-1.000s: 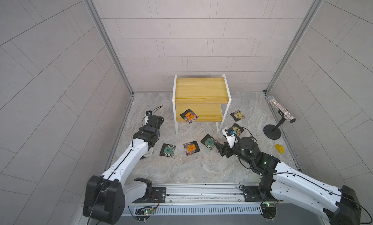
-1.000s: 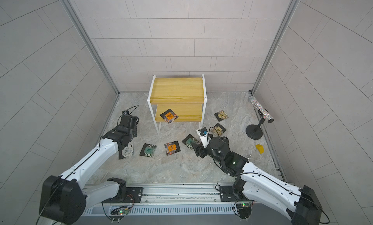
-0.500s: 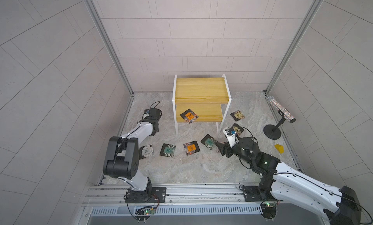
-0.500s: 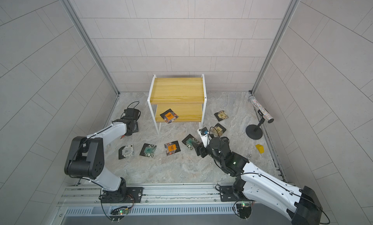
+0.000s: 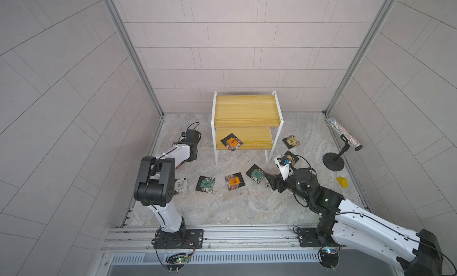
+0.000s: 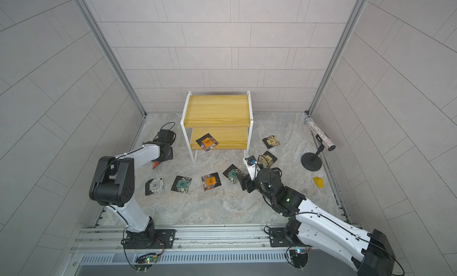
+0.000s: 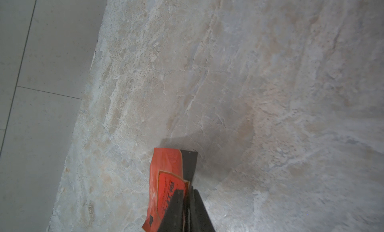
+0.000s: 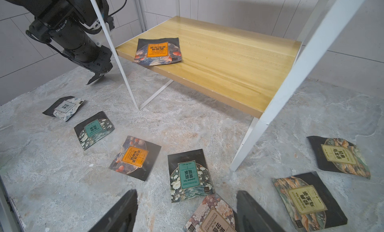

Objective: Remove the tea bags from the shelf
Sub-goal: Place the tea bag at the center of the board.

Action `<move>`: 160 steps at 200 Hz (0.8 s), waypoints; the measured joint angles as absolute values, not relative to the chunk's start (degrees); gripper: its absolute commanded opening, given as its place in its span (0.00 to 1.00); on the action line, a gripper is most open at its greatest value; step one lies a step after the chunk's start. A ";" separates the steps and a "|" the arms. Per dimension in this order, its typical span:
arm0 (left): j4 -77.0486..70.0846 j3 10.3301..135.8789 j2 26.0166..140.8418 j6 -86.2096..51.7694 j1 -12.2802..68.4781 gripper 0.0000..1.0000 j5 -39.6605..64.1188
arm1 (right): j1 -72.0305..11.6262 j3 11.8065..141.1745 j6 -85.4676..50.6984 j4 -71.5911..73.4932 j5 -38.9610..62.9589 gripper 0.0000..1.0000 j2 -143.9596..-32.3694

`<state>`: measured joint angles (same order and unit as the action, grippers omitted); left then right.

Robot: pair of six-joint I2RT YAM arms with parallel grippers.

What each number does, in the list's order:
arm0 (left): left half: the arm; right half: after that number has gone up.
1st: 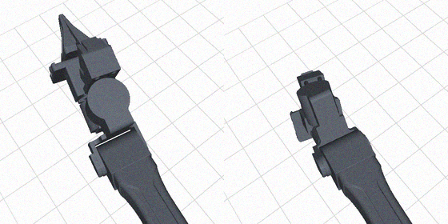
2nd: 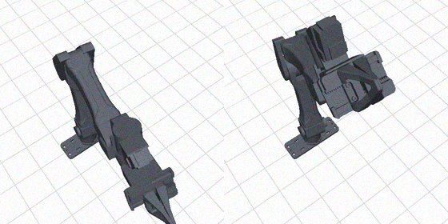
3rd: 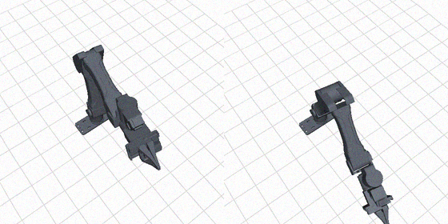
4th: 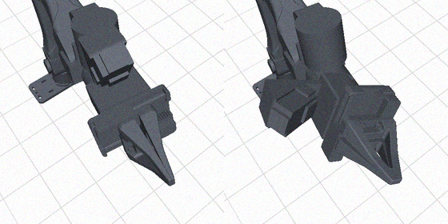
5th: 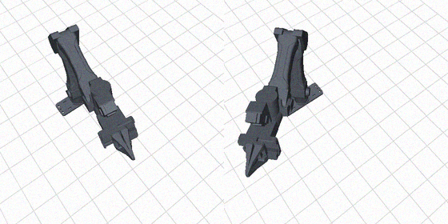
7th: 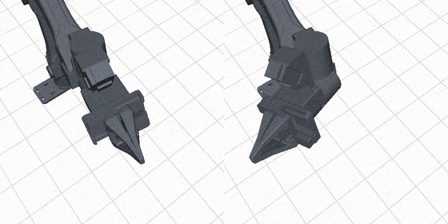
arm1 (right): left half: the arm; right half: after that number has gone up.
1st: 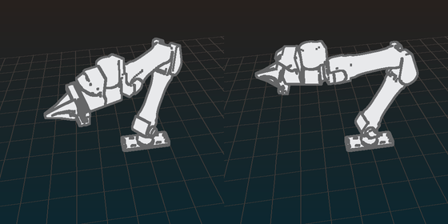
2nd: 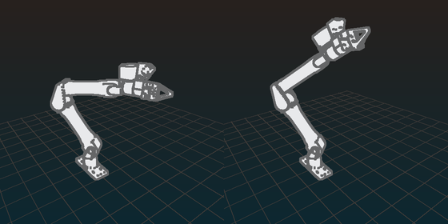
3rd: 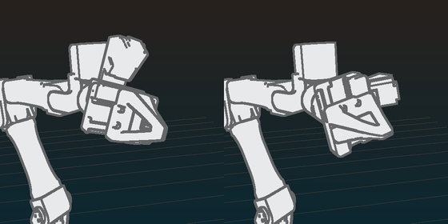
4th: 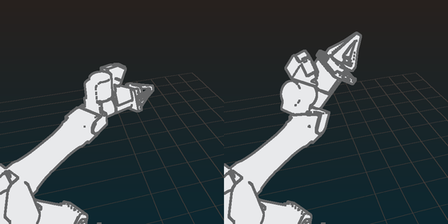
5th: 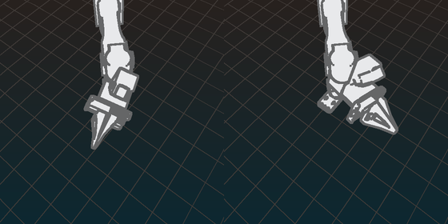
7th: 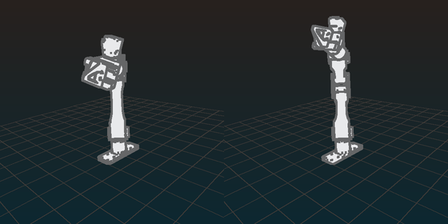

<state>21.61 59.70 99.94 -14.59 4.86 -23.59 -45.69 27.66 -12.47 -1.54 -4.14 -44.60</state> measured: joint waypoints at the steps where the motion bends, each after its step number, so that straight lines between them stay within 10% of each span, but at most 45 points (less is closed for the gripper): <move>1: 21.58 59.70 99.94 -14.68 4.86 0.21 -23.59 | -45.69 27.66 -12.47 -1.54 -4.14 0.78 -44.60; 160: 22.55 58.41 85.73 -12.84 6.96 0.64 -19.46 | -45.58 27.66 -12.51 -1.61 -3.64 0.78 -44.23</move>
